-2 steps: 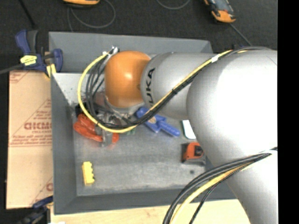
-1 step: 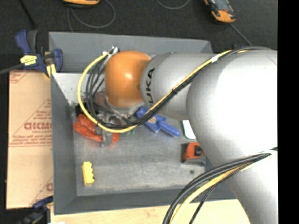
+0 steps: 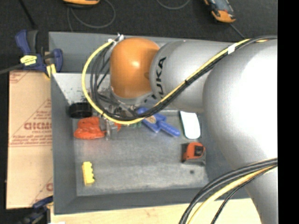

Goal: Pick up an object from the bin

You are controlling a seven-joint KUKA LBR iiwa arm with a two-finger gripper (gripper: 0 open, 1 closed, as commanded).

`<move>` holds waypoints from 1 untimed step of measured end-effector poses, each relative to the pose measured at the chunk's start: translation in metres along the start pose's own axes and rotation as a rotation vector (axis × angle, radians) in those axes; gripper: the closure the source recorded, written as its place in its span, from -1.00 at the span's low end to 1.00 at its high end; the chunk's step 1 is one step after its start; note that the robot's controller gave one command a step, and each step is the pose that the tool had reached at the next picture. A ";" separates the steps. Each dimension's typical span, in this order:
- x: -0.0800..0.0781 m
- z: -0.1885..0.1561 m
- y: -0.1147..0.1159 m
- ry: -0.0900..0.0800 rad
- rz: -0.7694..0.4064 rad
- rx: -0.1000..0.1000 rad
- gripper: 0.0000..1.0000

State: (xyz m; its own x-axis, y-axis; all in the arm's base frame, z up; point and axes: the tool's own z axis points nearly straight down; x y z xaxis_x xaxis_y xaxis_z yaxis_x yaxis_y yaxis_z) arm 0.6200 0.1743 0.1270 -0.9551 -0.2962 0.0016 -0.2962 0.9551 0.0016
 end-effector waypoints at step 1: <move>0.003 -0.030 -0.019 -0.013 -0.061 0.003 1.00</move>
Offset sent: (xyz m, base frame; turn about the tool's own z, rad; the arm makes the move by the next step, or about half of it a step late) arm -0.0122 -0.0102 0.1172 -0.0406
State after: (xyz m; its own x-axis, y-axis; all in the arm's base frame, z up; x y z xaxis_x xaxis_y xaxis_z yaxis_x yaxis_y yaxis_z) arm 0.6229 0.1550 0.1572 -0.9353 -0.3536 -0.0109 -0.3536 0.9354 -0.0021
